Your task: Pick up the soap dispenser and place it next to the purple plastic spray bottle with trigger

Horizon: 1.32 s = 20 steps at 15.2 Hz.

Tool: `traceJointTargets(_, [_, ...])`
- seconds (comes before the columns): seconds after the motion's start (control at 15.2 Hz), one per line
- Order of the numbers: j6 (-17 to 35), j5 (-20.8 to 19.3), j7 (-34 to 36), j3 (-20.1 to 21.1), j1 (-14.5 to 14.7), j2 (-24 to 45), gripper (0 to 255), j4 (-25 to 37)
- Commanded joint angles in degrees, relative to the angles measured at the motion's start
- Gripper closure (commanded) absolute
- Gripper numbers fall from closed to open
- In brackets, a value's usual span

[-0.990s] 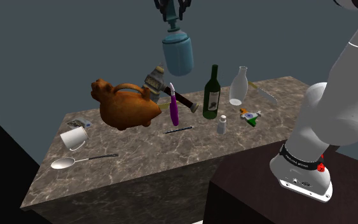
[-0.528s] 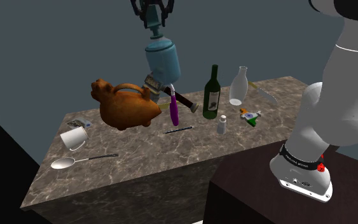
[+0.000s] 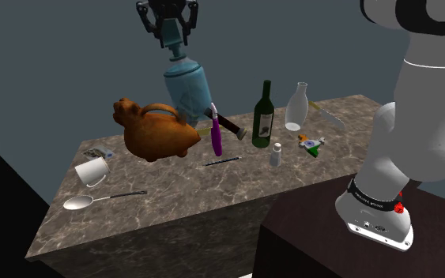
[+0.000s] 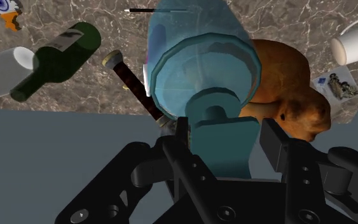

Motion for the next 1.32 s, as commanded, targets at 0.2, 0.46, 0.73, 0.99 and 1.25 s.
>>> traceJointTargets(0.2, [4.70,0.29,1.09,-0.07,-0.33,-2.00,255,-6.71])
traceJointTargets(0.46, [8.22,0.43,1.83,-0.15,-0.56,-3.30,255,-11.58])
traceJointTargets(0.73, [11.55,0.46,2.55,-0.24,-0.74,-4.26,255,-15.94])
traceJointTargets(0.99, [14.75,0.41,3.27,-0.31,-0.88,-4.94,255,-19.89])
traceJointTargets(1.25, [17.85,0.28,4.01,-0.39,-0.99,-5.36,255,-23.48])
